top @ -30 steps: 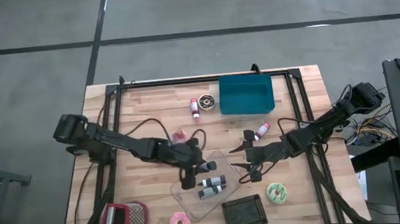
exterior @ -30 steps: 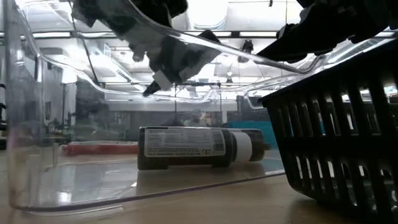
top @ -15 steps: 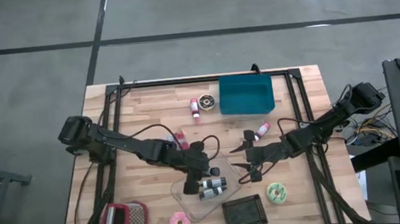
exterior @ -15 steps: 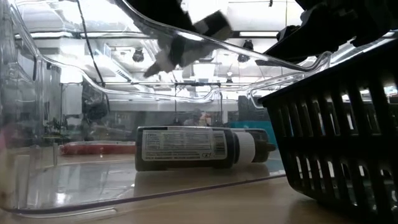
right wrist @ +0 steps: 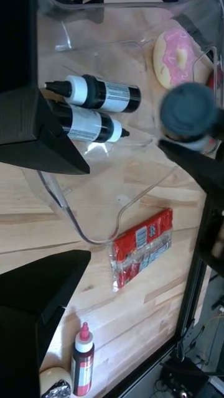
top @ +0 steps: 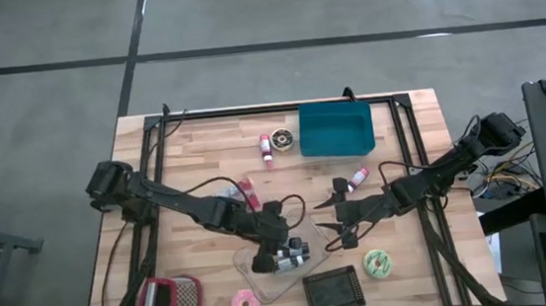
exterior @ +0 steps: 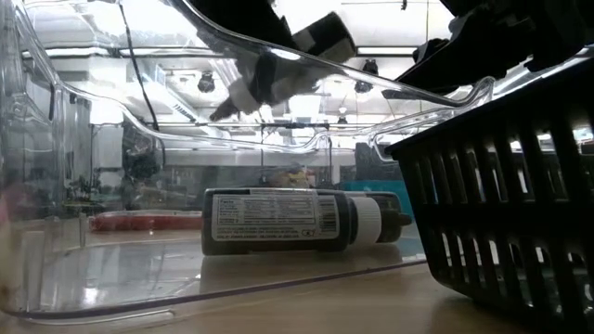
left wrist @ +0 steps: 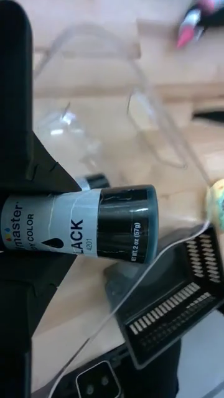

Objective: Pick & Place Food Item
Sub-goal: Put the black food coloring bottle into the transparent bin

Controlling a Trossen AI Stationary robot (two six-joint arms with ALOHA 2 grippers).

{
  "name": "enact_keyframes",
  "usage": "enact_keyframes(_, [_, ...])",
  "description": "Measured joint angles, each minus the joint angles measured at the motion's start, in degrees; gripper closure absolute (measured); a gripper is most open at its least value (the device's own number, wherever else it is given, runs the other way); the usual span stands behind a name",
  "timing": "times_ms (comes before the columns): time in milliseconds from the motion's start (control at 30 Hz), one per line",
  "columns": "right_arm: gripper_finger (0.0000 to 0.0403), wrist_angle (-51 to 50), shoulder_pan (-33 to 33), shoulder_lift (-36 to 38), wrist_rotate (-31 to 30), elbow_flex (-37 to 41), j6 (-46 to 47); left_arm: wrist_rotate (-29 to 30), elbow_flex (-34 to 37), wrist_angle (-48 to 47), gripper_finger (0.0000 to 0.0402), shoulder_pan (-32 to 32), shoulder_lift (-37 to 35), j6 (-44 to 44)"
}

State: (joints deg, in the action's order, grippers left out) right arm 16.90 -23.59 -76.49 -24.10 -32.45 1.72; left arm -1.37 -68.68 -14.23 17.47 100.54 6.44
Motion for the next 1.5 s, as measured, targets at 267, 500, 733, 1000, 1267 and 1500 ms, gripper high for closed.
enact_keyframes(267, [0.0195, -0.01, 0.00, 0.00, -0.19, 0.00, -0.02, -5.15, -1.67, -1.40, 0.0296, 0.07, 4.90, -0.01])
enact_keyframes(500, [0.0195, -0.10, 0.04, 0.00, -0.39, 0.00, -0.22, -5.47, -2.35, -6.98, 0.0296, 0.07, 7.70, -0.02])
enact_keyframes(733, [0.0195, -0.10, 0.02, 0.00, -0.52, 0.00, -0.22, -6.01, -2.53, -8.33, 0.0296, 0.04, 9.21, -0.42])
enact_keyframes(1000, [0.0195, -0.08, 0.02, 0.00, -0.52, 0.00, -0.22, -6.22, -2.54, -8.58, 0.0296, 0.02, 9.43, -1.29])
enact_keyframes(1267, [0.0195, -0.10, 0.02, 0.00, -0.52, 0.00, -0.22, -6.66, -2.44, -8.60, 0.0275, 0.04, 9.23, -1.98])
enact_keyframes(1500, [0.0195, -0.18, -0.02, 0.00, -0.53, 0.00, -0.22, -5.75, -2.28, -7.90, 0.0237, 0.07, 8.78, -2.86])
